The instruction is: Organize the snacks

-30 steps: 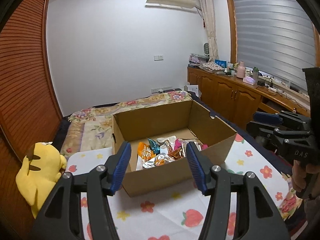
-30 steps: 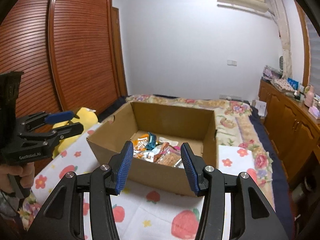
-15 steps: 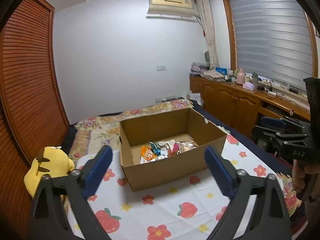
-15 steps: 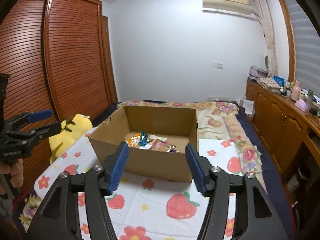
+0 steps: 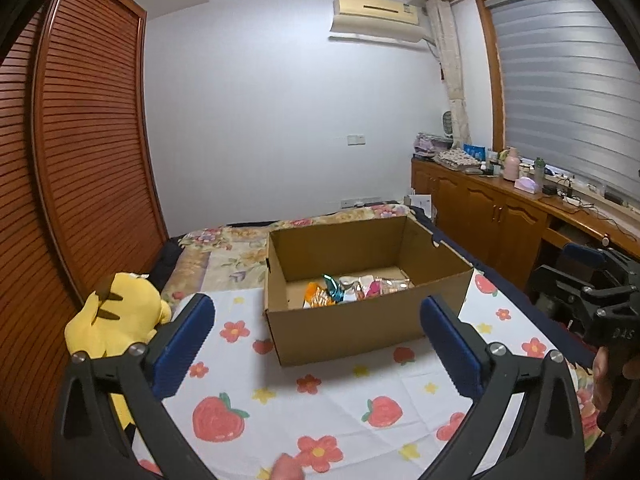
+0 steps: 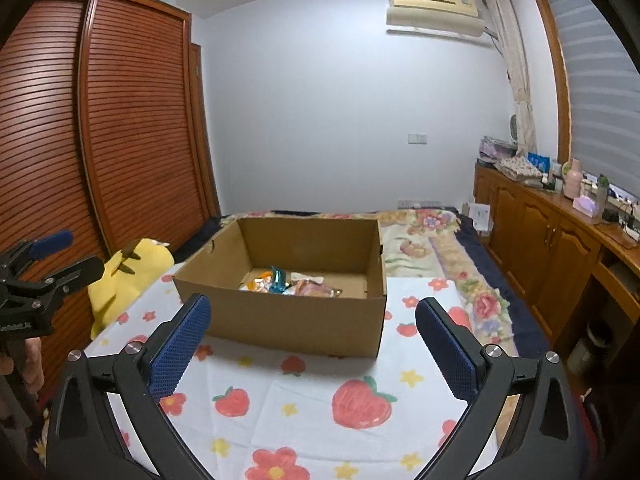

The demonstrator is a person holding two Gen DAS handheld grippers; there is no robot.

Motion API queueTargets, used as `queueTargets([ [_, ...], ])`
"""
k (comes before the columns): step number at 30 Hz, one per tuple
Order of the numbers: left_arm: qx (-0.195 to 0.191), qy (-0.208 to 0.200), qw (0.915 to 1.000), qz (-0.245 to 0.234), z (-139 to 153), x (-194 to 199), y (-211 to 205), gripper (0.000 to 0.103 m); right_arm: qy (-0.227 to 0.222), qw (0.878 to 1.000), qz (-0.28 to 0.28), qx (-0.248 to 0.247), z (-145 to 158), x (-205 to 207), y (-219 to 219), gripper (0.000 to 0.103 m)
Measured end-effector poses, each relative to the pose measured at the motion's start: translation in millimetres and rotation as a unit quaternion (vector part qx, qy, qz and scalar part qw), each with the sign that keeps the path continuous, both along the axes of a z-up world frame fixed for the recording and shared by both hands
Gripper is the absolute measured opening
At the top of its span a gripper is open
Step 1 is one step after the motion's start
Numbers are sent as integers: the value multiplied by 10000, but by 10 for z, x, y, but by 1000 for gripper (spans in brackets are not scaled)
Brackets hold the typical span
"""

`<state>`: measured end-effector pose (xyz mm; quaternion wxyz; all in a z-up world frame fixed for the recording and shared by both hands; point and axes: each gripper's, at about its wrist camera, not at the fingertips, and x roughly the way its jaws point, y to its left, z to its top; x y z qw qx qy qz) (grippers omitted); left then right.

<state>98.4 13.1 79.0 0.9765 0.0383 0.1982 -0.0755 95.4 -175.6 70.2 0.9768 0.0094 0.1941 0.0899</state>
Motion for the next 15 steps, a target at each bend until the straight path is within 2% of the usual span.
queueTargets([
  [11, 9, -54, 9998, 216, -195, -205, -71, 103, -72, 9998, -170, -6, -89, -137, 12, 103],
  [15, -33, 75, 9998, 202, -284, -234, -78, 103, -73, 9997, -228, -20, -132, -162, 13, 103],
])
